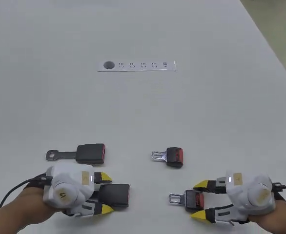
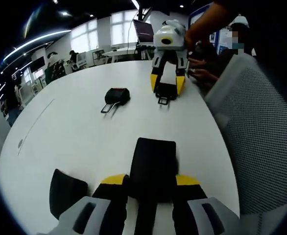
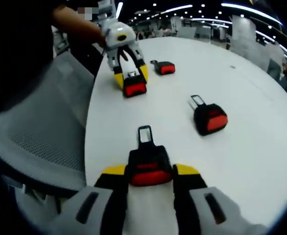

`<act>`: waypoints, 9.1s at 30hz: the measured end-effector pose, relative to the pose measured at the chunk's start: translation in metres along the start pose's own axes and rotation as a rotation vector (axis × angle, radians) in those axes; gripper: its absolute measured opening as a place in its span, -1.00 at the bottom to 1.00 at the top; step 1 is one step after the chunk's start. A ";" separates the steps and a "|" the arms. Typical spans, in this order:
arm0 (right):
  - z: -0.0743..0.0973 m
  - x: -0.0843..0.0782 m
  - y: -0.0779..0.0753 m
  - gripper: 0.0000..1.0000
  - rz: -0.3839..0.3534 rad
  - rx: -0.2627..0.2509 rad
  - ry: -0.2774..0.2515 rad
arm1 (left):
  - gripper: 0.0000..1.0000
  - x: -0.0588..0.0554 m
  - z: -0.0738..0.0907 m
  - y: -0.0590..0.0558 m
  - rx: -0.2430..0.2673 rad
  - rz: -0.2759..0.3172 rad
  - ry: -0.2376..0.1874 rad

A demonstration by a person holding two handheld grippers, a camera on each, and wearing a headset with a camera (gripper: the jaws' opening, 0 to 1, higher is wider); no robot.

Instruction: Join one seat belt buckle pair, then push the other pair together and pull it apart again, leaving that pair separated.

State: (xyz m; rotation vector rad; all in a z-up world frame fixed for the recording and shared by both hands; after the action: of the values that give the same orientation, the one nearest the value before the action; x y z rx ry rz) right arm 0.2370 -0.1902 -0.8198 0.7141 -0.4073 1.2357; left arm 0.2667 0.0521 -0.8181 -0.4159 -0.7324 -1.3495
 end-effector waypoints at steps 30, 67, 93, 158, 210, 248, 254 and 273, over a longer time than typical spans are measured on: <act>-0.009 0.008 -0.007 -0.31 0.052 0.054 -0.095 | -0.29 -0.006 0.001 0.005 -0.033 0.019 -0.052; -0.072 0.078 -0.006 -0.31 0.099 0.110 -0.178 | -0.30 -0.007 -0.003 0.005 -0.026 0.029 -0.045; -0.091 0.098 -0.008 -0.32 0.071 0.123 -0.123 | -0.32 -0.008 -0.005 0.007 -0.050 -0.013 -0.025; -0.095 0.099 -0.001 -0.33 0.089 0.003 -0.223 | -0.32 -0.012 0.001 0.008 -0.092 -0.001 -0.074; -0.021 0.087 -0.019 0.61 0.074 -0.172 -0.242 | 0.58 -0.006 0.073 0.045 0.203 0.040 0.020; -0.014 0.053 -0.100 0.10 0.062 -0.067 -0.044 | -0.04 -0.035 0.021 0.112 0.067 0.053 0.090; -0.015 0.054 -0.097 -0.10 0.108 -0.038 -0.033 | -0.09 -0.035 0.018 0.113 0.045 0.053 0.083; -0.010 0.050 -0.107 -0.30 0.120 0.022 -0.133 | -0.29 -0.033 0.019 0.120 -0.008 0.015 0.019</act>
State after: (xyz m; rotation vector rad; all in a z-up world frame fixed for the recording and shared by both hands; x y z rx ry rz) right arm 0.3531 -0.1650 -0.8240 0.8031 -0.5536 1.3113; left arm 0.3772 0.1118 -0.8110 -0.4133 -0.7071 -1.3414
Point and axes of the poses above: the centre of the closed fingertips' face, and the gripper's own axes: z roughly backward along the fingers, y roughly to its left, x roughly out of its top, the point moved 4 cm from there along z, roughly backward along the fingers, and after that the axes turned 12 degrees about x, right-handed, at the moved point
